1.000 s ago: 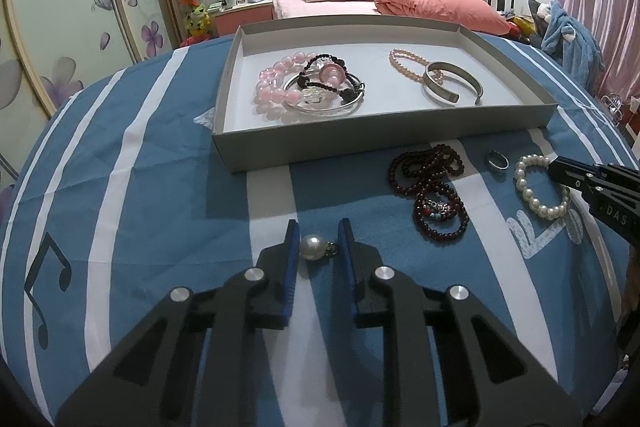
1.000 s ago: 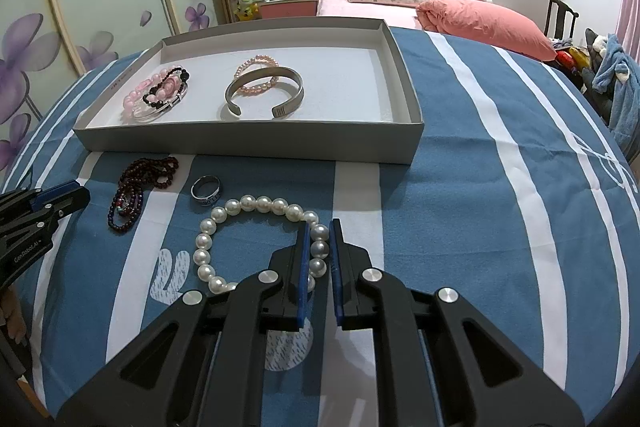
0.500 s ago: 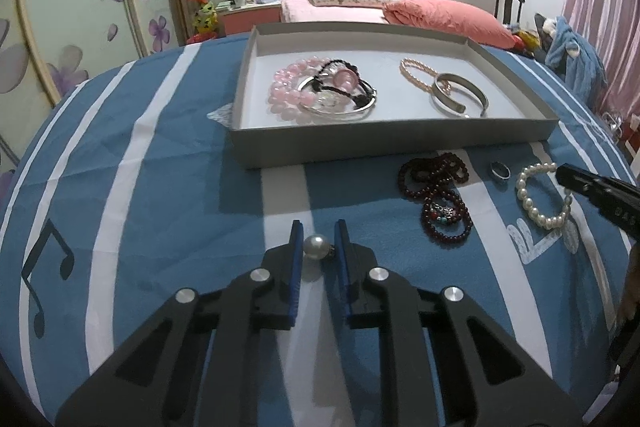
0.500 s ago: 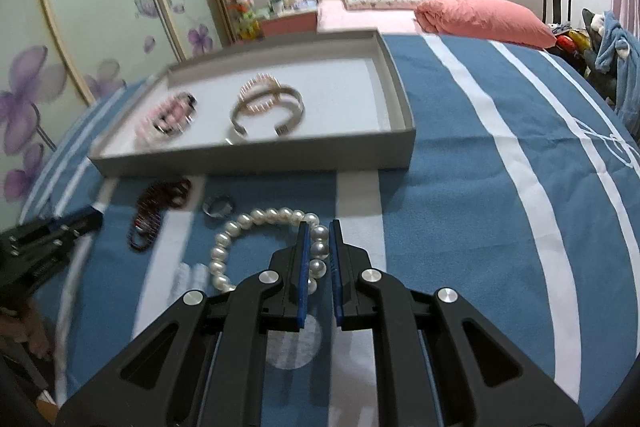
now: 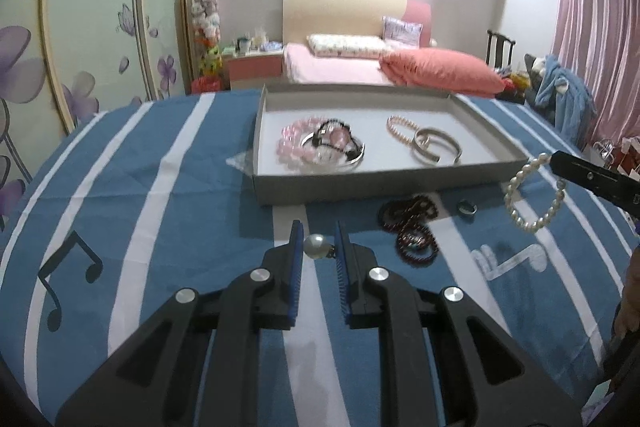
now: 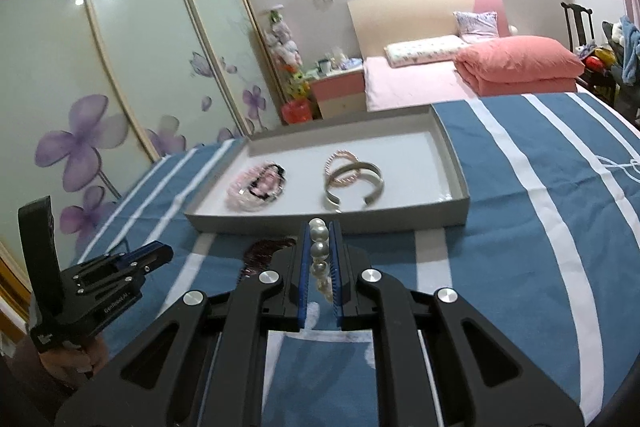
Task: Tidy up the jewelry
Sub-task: 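Lift the pearl bracelet over the tray with the right tool while the left carries the earring there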
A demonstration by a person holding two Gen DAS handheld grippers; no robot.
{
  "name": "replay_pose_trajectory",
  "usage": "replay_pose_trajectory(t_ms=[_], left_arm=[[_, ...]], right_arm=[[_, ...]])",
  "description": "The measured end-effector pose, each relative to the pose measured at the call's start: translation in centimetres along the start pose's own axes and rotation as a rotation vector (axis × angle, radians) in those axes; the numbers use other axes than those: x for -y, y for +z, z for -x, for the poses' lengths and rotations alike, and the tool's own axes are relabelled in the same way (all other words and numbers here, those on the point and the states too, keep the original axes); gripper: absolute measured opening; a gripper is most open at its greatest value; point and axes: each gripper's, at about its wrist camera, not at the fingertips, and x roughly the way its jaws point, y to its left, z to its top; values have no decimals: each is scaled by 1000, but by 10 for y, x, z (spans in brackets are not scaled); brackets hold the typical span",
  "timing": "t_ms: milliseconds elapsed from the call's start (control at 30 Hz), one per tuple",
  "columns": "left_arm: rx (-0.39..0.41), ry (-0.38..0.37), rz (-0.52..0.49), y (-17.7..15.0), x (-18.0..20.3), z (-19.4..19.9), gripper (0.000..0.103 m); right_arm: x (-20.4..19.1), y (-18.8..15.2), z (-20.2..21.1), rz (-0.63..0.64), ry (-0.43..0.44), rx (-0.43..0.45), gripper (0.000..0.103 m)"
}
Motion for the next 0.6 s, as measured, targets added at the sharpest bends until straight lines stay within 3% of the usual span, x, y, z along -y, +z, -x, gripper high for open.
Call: replay_pose_trajectory(t_ms=[367,600], left_arm=[[24,-4,6,0,5,7,16],[81,-4,5,9,14,21,16]], right_arm=[[-11,0,7,9,8,35,10],[-19,7,12,20,2,87,10]])
